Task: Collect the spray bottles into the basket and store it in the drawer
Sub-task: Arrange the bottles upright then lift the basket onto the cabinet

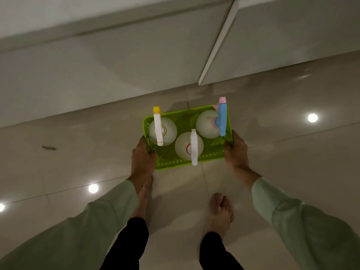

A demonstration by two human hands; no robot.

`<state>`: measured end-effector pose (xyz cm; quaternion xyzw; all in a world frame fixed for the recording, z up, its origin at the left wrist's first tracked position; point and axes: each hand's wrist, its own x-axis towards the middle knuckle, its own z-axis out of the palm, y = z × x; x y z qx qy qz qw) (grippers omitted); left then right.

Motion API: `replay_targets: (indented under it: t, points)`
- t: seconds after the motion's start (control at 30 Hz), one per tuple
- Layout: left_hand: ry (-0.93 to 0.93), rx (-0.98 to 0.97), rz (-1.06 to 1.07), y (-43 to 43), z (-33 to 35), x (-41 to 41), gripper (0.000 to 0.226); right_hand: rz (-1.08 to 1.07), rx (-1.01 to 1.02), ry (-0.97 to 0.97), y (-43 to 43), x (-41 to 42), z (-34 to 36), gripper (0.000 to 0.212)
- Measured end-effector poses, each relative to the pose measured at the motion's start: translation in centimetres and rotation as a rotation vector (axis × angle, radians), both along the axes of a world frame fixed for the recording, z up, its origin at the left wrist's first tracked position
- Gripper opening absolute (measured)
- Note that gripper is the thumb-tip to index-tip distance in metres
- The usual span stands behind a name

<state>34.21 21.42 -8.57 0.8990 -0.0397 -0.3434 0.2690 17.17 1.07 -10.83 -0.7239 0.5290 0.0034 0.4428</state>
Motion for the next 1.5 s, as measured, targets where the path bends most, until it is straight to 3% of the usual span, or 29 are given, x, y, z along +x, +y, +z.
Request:
replay_targets:
  t: [0.2,0.53,0.73,0.97,1.5]
  points:
    - [-0.018,-0.066,-0.015,0.9,8.2,0.0,0.040,0.028,-0.001,-0.044,0.1,-0.5,9.0,0.041]
    - [0.045,-0.141,0.047,5.3,30.2,0.2,0.040,0.198,-0.031,-0.043,2.2,0.1,31.1,0.045]
    - [0.010,-0.195,0.060,8.7,38.8,4.1,0.038,0.248,-0.048,-0.123,4.3,4.3,40.1,0.053]
    - [-0.051,-0.182,0.091,12.8,42.3,12.1,0.038,0.272,-0.069,-0.169,7.9,13.4,42.5,0.036]
    - [-0.054,-0.068,0.100,13.3,37.6,31.7,0.041,0.214,-0.056,-0.132,10.0,32.6,38.5,0.022]
